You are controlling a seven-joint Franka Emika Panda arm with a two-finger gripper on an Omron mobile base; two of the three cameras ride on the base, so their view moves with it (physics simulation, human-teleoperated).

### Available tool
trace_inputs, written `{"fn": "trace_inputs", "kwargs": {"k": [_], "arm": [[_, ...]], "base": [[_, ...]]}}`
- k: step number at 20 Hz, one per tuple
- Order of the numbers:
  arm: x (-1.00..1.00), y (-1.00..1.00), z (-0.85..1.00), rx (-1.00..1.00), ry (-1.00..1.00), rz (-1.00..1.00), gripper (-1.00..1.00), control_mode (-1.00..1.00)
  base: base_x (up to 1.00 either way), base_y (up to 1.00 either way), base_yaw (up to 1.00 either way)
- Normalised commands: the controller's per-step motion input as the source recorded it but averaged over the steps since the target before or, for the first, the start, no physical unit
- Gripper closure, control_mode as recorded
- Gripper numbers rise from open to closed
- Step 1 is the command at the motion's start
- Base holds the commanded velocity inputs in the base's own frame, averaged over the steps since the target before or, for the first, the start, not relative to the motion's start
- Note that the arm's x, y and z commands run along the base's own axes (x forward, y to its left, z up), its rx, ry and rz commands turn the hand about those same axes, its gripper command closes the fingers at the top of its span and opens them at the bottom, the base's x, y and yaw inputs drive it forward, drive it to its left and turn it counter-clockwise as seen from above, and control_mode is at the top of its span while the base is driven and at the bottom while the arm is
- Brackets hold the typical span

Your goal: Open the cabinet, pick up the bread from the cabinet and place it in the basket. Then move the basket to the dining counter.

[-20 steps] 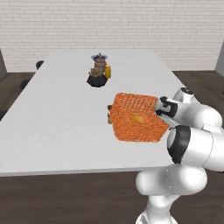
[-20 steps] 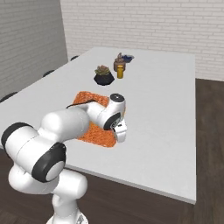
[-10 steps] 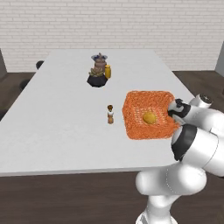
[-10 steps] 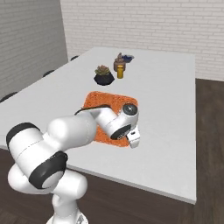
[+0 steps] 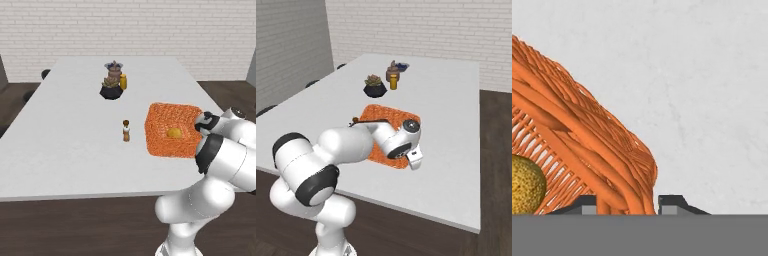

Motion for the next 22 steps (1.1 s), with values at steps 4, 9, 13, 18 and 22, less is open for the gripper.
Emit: {"fn": "trace_inputs", "kwargs": {"k": [4, 9, 13, 18, 22], "arm": [[0.01, -0.01, -0.34, -0.09, 0.04, 0.0, 1.0, -1.0], [0.01, -0.01, -0.09, -0.01, -0.04, 0.0, 1.0, -1.0], [0.0, 0.0, 0.0, 0.0, 0.0, 0.0, -1.0, -1.0], [0.0, 0.0, 0.03, -0.01, 0.0, 0.0, -1.0, -1.0], [0.0, -0.02, 0.34, -0.14, -0.01, 0.0, -1.0, -1.0]], "base": [[0.0, 0.0, 0.0], [0.0, 0.0, 0.0], [0.0, 0.0, 0.0], [0.0, 0.0, 0.0], [0.0, 0.0, 0.0]]}}
